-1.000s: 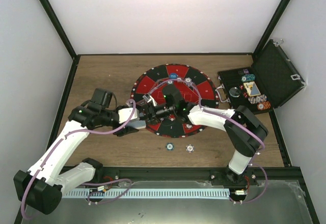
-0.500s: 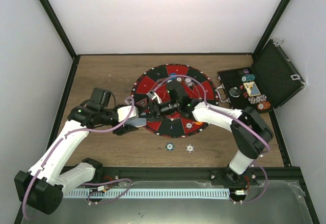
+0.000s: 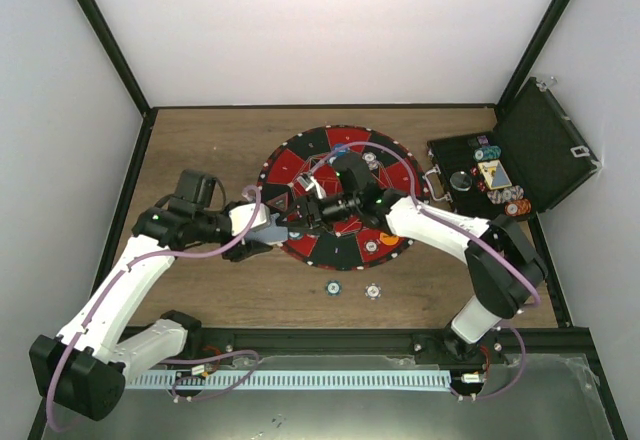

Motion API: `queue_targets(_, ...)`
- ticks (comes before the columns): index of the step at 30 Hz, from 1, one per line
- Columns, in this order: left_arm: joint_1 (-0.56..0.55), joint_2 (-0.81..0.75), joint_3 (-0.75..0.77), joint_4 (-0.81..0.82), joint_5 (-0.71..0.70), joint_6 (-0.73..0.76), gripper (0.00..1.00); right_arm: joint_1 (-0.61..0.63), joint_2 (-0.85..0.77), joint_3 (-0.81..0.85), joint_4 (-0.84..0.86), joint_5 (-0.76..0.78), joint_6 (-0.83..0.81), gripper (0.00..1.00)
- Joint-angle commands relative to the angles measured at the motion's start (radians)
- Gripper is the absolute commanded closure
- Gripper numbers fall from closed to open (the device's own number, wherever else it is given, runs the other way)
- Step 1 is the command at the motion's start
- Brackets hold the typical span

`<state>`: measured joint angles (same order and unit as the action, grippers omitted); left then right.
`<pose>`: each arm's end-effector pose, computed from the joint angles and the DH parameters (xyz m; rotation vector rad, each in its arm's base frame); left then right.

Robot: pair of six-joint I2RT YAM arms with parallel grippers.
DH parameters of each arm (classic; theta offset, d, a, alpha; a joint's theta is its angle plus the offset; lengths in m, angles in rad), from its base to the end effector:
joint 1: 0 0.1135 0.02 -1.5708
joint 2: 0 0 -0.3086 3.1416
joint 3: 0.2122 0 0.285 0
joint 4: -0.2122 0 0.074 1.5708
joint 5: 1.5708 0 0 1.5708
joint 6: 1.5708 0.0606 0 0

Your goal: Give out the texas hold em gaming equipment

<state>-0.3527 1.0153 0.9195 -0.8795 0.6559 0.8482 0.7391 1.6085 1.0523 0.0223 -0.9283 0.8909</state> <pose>0.1832 -0.1068 0.3078 1.5304 1.8005 -0.5984 0.2592 0.3019 0.2696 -0.5032 2.4533 1.8266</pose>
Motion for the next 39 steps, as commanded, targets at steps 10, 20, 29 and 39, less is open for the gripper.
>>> queue_targets(10, 0.008, -0.003, 0.0, 0.028, 0.063, 0.007, 0.96, 0.077, 0.048, 0.064, 0.087, -0.026, 0.061, 0.37)
queue_targets(20, 0.009, -0.016, 0.006, 0.009, 0.058, 0.018, 0.96, 0.043, 0.036, 0.032, 0.016, -0.023, 0.006, 0.41)
queue_targets(29, 0.008, -0.014, 0.027, 0.011, 0.068, 0.013, 0.96, -0.006, -0.005, -0.004, -0.066, -0.021, -0.048, 0.49)
queue_targets(39, 0.009, -0.012, 0.027, 0.014, 0.055, 0.012, 0.96, -0.028, -0.05, -0.016, -0.099, -0.018, -0.064, 0.63)
